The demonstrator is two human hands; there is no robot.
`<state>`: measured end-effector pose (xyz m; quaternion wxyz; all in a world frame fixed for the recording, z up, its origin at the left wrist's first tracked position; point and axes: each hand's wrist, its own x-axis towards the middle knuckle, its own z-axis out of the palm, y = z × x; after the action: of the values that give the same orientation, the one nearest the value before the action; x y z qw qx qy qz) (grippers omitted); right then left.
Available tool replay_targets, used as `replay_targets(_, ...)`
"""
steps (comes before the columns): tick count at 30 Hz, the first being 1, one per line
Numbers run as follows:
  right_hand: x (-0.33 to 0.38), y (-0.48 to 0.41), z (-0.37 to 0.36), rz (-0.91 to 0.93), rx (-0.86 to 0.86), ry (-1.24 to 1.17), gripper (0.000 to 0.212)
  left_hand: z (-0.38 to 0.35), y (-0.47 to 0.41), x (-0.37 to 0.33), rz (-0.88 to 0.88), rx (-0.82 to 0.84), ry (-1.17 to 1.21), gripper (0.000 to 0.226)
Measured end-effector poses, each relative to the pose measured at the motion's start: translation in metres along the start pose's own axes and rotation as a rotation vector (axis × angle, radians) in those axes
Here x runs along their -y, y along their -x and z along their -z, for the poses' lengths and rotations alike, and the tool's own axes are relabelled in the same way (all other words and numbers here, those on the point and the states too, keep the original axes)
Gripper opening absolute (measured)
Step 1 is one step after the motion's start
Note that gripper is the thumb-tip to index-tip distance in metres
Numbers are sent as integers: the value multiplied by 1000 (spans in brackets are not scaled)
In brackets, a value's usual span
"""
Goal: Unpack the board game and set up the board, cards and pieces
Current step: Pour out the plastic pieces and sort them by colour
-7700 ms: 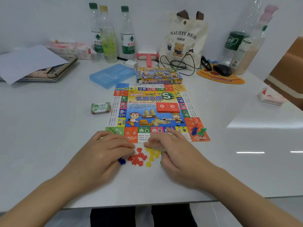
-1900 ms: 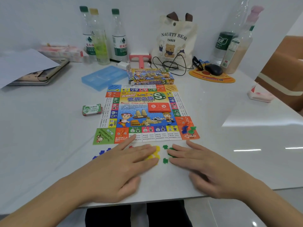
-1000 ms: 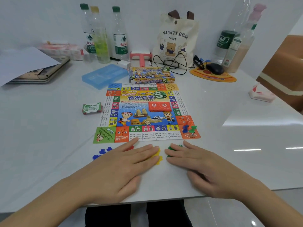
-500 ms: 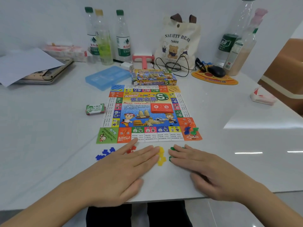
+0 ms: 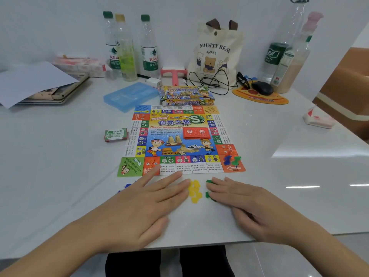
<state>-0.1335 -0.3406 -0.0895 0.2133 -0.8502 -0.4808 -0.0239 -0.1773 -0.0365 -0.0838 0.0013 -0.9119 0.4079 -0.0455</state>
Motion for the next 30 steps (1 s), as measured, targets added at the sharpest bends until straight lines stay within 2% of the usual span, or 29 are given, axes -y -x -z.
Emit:
replay_targets(11, -5, 6, 8, 43, -118, 9, 43, 8, 7, 10, -2, -145, 40, 54)
replay_targets(18, -5, 4, 1, 92, -93, 30, 42, 4, -2, 2, -74, -116, 34, 51)
replay_targets(30, -8, 8, 4, 23, -183, 68, 42, 0, 1, 17, 60, -278, 19, 46)
